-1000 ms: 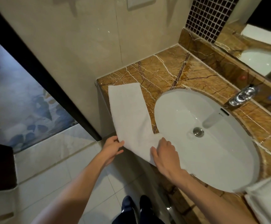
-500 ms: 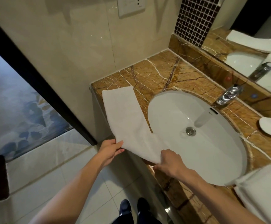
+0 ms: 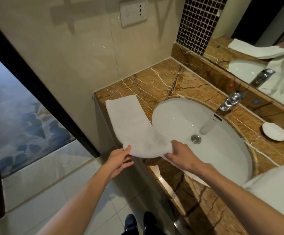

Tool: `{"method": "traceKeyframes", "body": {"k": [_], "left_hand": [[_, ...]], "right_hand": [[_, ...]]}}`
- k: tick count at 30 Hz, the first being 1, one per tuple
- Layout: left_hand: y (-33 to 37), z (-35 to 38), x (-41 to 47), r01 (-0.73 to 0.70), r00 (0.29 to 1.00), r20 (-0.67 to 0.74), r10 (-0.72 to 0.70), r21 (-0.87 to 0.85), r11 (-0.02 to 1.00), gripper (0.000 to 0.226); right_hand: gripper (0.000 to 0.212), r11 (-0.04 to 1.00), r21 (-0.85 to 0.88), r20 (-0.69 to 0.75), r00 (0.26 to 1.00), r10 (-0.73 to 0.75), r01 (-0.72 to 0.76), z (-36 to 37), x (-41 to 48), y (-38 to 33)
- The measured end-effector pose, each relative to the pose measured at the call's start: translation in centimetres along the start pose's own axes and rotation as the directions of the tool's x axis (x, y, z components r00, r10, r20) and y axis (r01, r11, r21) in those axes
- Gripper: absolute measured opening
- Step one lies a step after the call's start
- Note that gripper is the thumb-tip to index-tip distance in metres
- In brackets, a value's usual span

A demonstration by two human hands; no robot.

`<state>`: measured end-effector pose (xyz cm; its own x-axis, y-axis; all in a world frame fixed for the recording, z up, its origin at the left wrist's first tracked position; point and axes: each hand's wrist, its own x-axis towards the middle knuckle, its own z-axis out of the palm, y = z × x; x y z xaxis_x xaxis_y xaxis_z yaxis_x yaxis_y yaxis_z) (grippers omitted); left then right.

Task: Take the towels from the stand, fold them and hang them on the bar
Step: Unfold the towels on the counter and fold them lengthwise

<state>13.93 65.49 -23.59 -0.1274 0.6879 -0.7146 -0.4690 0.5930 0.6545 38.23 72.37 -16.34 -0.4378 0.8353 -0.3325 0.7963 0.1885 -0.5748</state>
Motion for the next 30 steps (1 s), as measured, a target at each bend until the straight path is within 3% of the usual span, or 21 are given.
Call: {"method": "traceKeyframes", "body": {"k": [7, 10, 14, 17, 25, 28, 30], "left_hand": [[0.2, -0.1, -1.7, -0.018, 0.981, 0.189, 0.033, -0.077, 0.997, 0.053], [0.2, 0.6, -2.5, -0.022, 0.972, 0.229, 0.058, -0.157, 0.987, 0.057], [0.1, 2.0, -4.0, -0.031, 0.949, 0.289, 0.124, -0.307, 0.951, 0.069], [-0.2, 3.0, -4.9, -0.037, 0.941, 0.307, 0.145, -0.332, 0.943, 0.062], [-1.7, 5.0, -6.8, -0.122, 0.953, 0.228, 0.201, -0.318, 0.940, 0.061], [-2.9, 6.0, -7.3, -0.139, 0.972, 0.135, 0.194, -0.336, 0.932, 0.059], [-3.9, 7.1, -7.7, -0.137, 0.975, 0.113, 0.193, -0.383, 0.914, 0.056]], "right_hand": [[0.024, 0.991, 0.134, -0.016, 0.999, 0.031, -0.028, -2.3, -0.2, -1.2], [0.029, 0.953, 0.290, 0.010, 0.996, 0.083, -0.082, -3.5, -0.2, -2.0], [0.031, 0.860, 0.475, 0.127, 0.982, 0.142, -0.186, -4.6, -0.1, -2.6], [0.034, 0.787, 0.563, 0.225, 0.963, 0.149, -0.253, -5.1, 0.3, -2.7], [0.045, 0.466, 0.692, 0.469, 0.835, 0.290, -0.551, -5.3, 1.3, -1.1], [0.044, 0.352, 0.722, 0.529, 0.803, 0.274, -0.596, -5.3, 1.0, 0.0], [0.040, 0.331, 0.738, 0.536, 0.809, 0.242, -0.588, -5.5, 0.7, 0.7]]}}
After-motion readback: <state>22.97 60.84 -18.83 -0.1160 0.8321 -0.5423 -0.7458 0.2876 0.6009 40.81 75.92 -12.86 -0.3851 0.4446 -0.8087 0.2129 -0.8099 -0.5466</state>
